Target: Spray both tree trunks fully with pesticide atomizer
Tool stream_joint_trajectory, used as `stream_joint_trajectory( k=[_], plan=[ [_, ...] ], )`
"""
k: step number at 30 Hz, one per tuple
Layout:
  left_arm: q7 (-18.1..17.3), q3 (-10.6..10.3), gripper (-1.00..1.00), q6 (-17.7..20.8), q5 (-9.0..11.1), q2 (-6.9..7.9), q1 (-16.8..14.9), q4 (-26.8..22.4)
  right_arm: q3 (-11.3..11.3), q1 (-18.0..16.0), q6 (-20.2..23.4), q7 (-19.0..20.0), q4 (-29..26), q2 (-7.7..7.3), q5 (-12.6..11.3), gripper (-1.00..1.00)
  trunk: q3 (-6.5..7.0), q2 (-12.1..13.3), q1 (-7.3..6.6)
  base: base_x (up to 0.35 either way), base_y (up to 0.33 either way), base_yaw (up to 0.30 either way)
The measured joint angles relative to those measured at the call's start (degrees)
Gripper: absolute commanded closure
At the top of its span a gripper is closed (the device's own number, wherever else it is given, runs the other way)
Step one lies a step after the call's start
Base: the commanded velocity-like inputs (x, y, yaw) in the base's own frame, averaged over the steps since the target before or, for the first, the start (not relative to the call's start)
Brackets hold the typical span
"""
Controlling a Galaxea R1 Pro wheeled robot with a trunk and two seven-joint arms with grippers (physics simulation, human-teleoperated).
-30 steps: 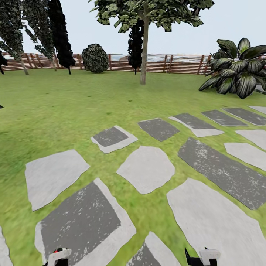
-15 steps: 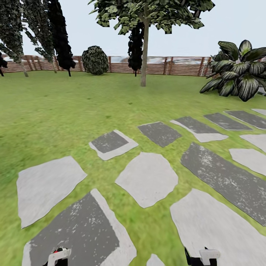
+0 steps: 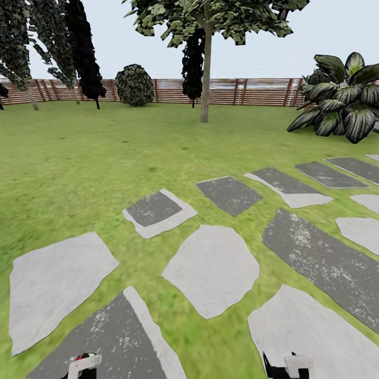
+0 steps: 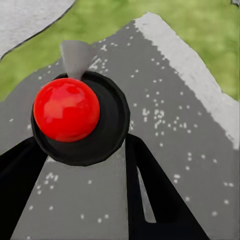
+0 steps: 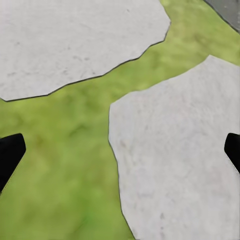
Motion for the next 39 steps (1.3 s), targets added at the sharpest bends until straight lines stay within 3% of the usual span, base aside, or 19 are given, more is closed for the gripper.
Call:
stream_joint_trajectory(
  k=[39],
  plan=[
    [0.1, 0.0, 1.00, 0.0, -0.1, 0.00, 0.0, 0.0, 0.0, 0.0, 0.0, 0.0, 0.0, 0.00, 0.0, -1.00, 0.00, 0.0, 0.00, 0.338, 0.000, 0.000]
  ],
)
